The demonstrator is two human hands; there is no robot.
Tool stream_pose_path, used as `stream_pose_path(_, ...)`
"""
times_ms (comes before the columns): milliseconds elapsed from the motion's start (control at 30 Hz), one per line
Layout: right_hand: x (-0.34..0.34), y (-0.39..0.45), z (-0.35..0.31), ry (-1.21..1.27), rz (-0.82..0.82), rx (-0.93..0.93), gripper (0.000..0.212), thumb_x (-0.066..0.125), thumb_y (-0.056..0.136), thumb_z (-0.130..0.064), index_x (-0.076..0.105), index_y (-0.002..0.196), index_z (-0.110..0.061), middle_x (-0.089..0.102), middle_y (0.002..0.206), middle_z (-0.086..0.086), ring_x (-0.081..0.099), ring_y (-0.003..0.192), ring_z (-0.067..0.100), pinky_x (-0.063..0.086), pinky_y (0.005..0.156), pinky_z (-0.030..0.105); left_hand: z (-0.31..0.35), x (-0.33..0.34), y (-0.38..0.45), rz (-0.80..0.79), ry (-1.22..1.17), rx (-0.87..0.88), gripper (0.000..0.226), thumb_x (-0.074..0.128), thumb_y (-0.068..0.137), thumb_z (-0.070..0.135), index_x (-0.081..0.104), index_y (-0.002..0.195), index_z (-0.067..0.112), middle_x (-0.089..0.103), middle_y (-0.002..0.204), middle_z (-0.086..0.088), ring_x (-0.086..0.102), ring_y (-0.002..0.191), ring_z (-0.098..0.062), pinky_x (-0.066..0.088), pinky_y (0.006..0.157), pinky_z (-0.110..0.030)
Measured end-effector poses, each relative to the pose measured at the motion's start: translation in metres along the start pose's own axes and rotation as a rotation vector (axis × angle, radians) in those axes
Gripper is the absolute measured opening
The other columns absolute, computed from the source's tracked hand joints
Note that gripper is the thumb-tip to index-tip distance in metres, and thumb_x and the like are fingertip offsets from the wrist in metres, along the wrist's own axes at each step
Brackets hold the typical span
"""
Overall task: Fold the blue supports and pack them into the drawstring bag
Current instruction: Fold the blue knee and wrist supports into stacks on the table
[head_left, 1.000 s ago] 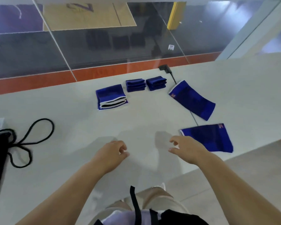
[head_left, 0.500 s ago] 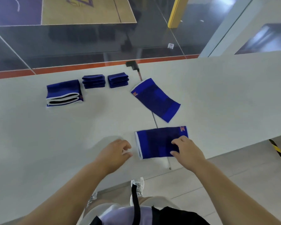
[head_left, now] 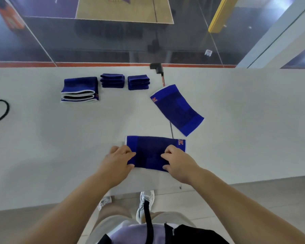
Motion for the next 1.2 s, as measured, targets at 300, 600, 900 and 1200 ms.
stream_pose_path(300, -0.011, 0.048, -0.048, -0.224, 0.001, -0.220, 0.044, 0.044, 0.099, -0.019, 0.039, 0.143, -0.015, 0.034, 0.147, -0.003, 0.016, 0.144, 0.026, 0.019, 0.118, 0.042, -0.036, -0.015, -0.017, 0.049, 0.010, -0.084, 0.026, 0.047, 0.094, 0.032, 0.071, 0.105, 0.031, 0.042, 0.140, 0.010, 0.029, 0.126, -0.024, 0.024, 0.109, -0.027)
stream_pose_path(600, -0.029, 0.079, -0.028, -0.239, -0.034, -0.138, 0.051, 0.043, 0.100, -0.022, 0.028, 0.148, -0.022, 0.015, 0.160, -0.004, 0.002, 0.148, 0.027, 0.011, 0.119, 0.047, -0.010, -0.007, 0.002, -0.071, -0.096, 0.047, 0.036, 0.050, 0.094, 0.024, 0.055, 0.130, 0.022, 0.049, 0.137, 0.009, 0.043, 0.123, -0.018, 0.029, 0.103, -0.020)
stream_pose_path(900, -0.067, 0.053, 0.055, -0.050, 0.265, 0.177, 0.054, 0.052, 0.095, -0.024, 0.032, 0.145, -0.016, 0.030, 0.152, 0.005, 0.028, 0.138, 0.025, 0.035, 0.109, 0.039, -0.008, -0.016, 0.019, -0.036, -0.114, 0.010, 0.041, 0.051, 0.094, 0.026, 0.050, 0.135, 0.022, 0.040, 0.140, 0.006, 0.047, 0.119, -0.018, 0.039, 0.103, -0.027)
stream_pose_path(1200, -0.044, 0.020, 0.059, -0.014, 0.261, 0.139, 0.040, 0.050, 0.094, -0.036, 0.053, 0.130, -0.019, 0.048, 0.127, -0.001, 0.048, 0.112, 0.019, 0.047, 0.092, 0.032, 0.003, -0.008, 0.032, -0.072, -0.009, -0.006, 0.053, 0.057, 0.091, 0.026, 0.041, 0.141, 0.019, 0.024, 0.145, 0.000, 0.033, 0.130, -0.021, 0.032, 0.111, -0.029)
Point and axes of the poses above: each hand's wrist, its own y-axis towards the middle knuckle, its own x-axis out of the palm, z = x × y, the point moved 6 cm from there along y, towards the middle knuckle
